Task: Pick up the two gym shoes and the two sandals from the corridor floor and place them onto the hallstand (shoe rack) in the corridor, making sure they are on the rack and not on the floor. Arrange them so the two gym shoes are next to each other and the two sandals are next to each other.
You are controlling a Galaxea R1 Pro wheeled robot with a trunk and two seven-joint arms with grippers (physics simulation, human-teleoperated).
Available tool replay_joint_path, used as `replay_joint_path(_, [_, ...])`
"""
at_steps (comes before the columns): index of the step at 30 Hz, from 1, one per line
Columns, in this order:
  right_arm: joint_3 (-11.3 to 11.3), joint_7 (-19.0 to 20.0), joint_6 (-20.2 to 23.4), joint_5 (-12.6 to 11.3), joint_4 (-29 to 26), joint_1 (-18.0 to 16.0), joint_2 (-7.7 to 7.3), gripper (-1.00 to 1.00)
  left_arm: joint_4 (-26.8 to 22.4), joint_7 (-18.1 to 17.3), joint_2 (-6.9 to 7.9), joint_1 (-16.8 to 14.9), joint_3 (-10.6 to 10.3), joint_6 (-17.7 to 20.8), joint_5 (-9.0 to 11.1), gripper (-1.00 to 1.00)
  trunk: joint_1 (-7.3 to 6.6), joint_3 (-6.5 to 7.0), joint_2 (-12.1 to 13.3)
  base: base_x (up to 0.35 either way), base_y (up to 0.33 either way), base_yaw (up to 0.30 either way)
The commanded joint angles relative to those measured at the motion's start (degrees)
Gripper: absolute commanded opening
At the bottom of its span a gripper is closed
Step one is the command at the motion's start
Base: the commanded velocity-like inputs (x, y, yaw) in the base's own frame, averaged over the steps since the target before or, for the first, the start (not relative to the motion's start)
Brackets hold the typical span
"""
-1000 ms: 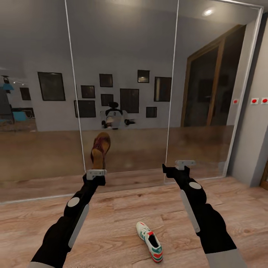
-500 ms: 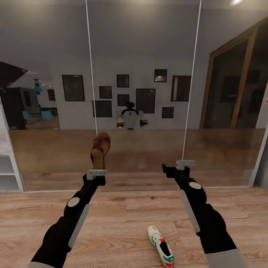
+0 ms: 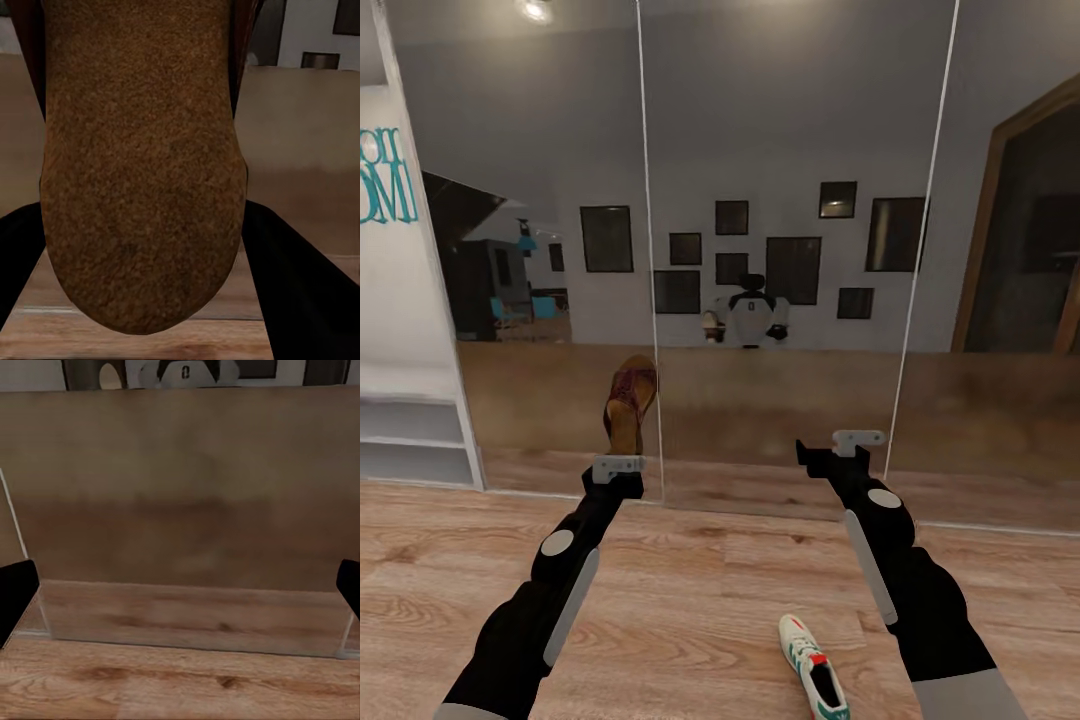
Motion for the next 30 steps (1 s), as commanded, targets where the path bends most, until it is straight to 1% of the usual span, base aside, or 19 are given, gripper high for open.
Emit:
replay_joint_path(1, [0.08, -0.50, 0.22, -0.49, -0.09, -0.03, -0.03, 1.00, -0.06, 0.18, 0.00, -0.04, -0.04, 0.31, 0.55, -1.00, -0.01, -0.07, -0.03, 0.000, -0.044, 0.257])
replay_joint_path(4, [0.08, -0.50, 0.22, -0.49, -0.09, -0.03, -0.03, 1.00, -0.06, 0.18, 0.00, -0.04, -0.06, 0.31, 0.55, -1.00, -0.01, -0.07, -0.03, 0.000, -0.020, 0.138])
replay_joint_path(9, [0.08, -0.50, 0.21, -0.49, -0.09, -0.03, -0.03, 1.00, -0.06, 0.18, -0.02, -0.04, -0.06, 0.31, 0.55, -1.00, -0.01, -0.07, -0.03, 0.000, -0.043, 0.032])
replay_joint_path(22, [0.08, -0.50, 0.25, -0.49, -0.09, -0.03, -0.03, 1.00, -0.06, 0.18, -0.03, -0.04, -0.06, 0.31, 0.55, -1.00, -0.01, -0.07, -0.03, 0.000, -0.287, 0.002])
replay_joint_path(25, [0.07, -0.50, 0.23, -0.49, -0.09, -0.03, -0.04, 1.00, -0.06, 0.18, -0.01, -0.04, -0.07, 0.31, 0.55, -1.00, -0.01, -0.07, -0.03, 0.000, -0.169, 0.000])
replay_joint_path(30, [0.05, -0.50, 0.25, -0.49, -0.09, -0.03, -0.03, 1.00, -0.06, 0.18, -0.07, -0.04, -0.07, 0.31, 0.54, -1.00, -0.01, -0.07, -0.03, 0.001, -0.055, 0.000])
